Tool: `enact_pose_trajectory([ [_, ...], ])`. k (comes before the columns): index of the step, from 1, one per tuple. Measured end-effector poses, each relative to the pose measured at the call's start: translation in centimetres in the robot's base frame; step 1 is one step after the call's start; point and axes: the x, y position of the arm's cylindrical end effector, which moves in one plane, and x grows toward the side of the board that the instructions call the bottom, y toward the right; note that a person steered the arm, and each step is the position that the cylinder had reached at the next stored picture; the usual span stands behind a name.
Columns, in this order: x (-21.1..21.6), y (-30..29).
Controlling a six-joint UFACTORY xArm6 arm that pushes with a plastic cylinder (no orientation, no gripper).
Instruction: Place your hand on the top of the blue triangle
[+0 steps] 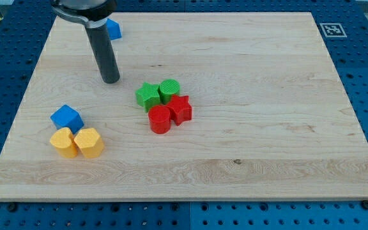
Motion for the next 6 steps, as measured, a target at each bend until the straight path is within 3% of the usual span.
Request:
enact_pose_trajectory([
  [3,-0.9,0.0],
  [6,-9.5,3.2],
])
